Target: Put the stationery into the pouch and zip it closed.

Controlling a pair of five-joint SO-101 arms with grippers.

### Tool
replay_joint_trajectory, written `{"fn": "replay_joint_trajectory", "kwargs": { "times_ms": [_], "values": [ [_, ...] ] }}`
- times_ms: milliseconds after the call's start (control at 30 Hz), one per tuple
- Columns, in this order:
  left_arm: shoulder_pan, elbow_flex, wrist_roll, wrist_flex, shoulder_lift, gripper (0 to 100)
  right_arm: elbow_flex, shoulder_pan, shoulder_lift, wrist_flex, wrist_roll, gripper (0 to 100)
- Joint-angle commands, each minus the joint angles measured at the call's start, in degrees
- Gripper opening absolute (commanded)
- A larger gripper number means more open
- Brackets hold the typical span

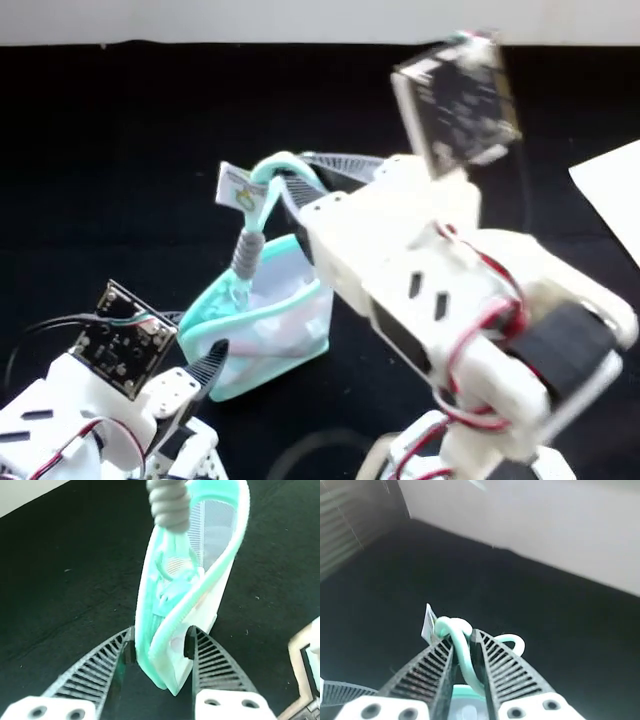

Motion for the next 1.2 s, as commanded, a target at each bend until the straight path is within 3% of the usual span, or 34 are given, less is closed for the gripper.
{"fn": "replay_joint_trajectory", "kwargs": {
  "times_ms": [0, 467, 600, 667, 900, 1167],
  "values": [
    [3.65, 0.04, 0.53, 0.44, 0.48, 17, 3.91, -0.22, 0.04, 0.66, 0.44, 0.6],
    [12.18, -0.48, 0.53, 0.09, 0.57, 17, 4.79, -0.22, 0.22, 0.66, 0.09, 0.6],
    [12.26, -0.48, 0.26, 0.09, 0.48, 0, 4.35, -0.13, 0.22, 0.66, 0.09, 0.6],
    [11.91, -0.75, 0.18, 0.44, 0.22, 2, 4.26, -0.04, -0.04, 0.66, 0.09, 0.6],
    [11.3, -1.1, 0.18, 2.55, -0.04, 1, -7.69, 6.9, -0.13, 0.57, 0.7, 0.6],
    [5.05, -9.63, 0.18, 2.55, 0.22, 1, -11.03, 22.29, -0.22, 0.66, 3.69, 0.6]
  ]
}}
